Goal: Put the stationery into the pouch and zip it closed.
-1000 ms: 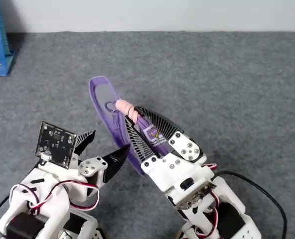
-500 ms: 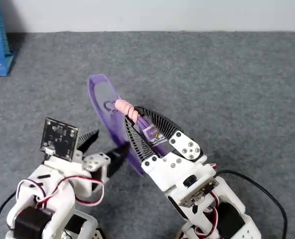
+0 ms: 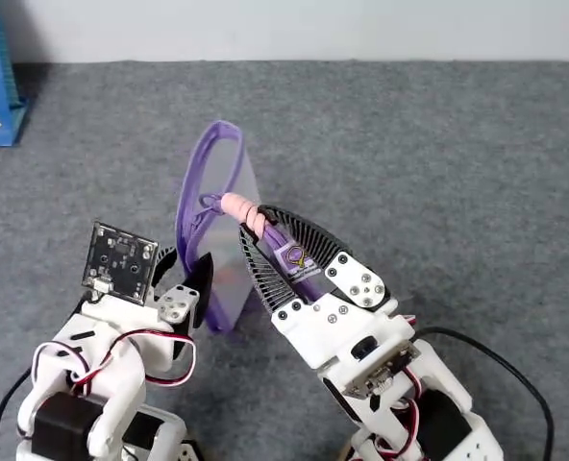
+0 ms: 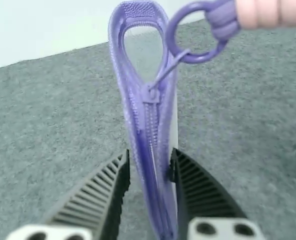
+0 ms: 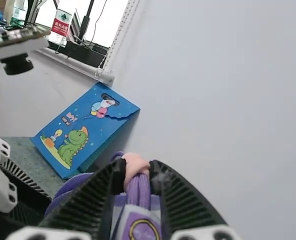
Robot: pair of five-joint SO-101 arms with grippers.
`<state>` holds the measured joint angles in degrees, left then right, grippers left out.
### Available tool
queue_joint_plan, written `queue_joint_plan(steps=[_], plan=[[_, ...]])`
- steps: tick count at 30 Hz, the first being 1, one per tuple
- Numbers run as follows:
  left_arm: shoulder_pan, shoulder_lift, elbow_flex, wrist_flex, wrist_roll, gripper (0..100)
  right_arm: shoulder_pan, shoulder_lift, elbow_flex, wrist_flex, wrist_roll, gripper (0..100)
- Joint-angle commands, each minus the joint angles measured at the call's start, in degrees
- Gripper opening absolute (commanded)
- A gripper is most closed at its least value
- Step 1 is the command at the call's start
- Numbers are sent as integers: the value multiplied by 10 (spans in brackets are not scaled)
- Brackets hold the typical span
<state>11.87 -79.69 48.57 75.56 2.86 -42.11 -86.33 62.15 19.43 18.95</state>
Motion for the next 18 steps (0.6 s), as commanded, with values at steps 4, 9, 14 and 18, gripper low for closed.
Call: queue_joint_plan(steps=[4, 9, 14, 18], plan=[[-16, -7, -7, -8, -5, 235, -3, -30, -45, 36, -6, 8], [-16, -7, -3, -38, 10, 260, -3, -78, -45, 85, -6, 8], [-12, -7, -7, -48, 11, 236, -1, -103, -45, 102, -4, 8], [-11, -7, -6, -69, 11, 211, -3, -102, -43, 103, -7, 8]])
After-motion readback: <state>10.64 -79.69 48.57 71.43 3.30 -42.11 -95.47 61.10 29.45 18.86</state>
